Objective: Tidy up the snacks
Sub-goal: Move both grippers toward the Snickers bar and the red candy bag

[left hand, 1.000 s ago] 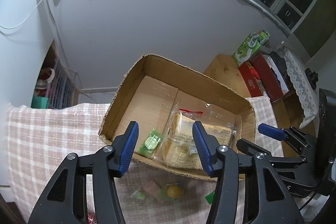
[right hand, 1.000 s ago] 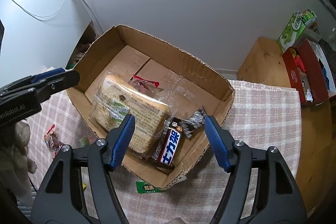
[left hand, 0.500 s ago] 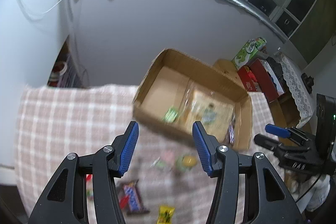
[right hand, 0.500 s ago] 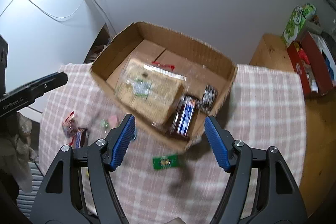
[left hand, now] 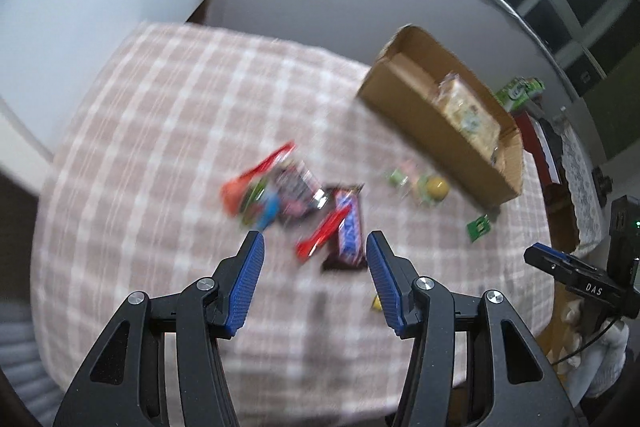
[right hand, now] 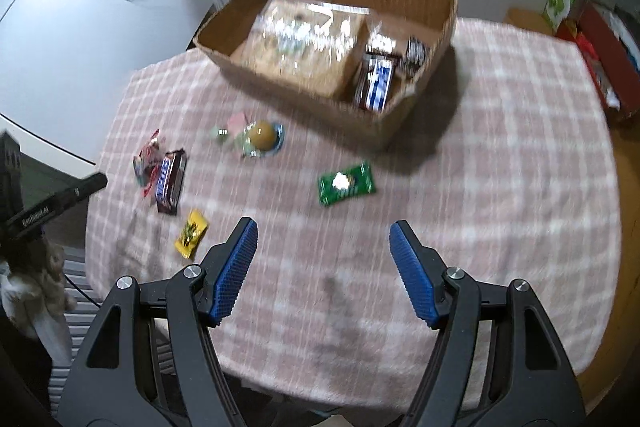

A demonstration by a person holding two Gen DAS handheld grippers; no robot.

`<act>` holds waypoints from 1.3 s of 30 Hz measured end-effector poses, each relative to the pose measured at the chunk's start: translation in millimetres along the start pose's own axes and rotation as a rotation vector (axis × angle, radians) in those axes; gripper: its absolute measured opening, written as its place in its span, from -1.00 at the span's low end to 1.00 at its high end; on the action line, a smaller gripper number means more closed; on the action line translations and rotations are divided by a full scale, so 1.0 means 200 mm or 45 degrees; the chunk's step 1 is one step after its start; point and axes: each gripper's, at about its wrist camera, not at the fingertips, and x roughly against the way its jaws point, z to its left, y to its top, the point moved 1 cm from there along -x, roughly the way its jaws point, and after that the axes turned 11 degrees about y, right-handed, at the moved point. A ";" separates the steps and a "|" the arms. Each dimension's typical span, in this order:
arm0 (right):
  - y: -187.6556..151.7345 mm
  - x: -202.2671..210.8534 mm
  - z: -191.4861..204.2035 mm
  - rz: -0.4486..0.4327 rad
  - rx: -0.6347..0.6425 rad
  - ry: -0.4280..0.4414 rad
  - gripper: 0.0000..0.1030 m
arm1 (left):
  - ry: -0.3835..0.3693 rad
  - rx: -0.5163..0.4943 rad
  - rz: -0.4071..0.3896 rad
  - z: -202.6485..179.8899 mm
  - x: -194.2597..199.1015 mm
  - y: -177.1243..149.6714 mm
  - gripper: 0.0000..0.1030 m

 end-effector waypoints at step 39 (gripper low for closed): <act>0.16 -0.69 0.75 0.246 0.281 0.132 0.03 | -0.065 0.293 0.065 0.25 -0.31 0.09 -0.19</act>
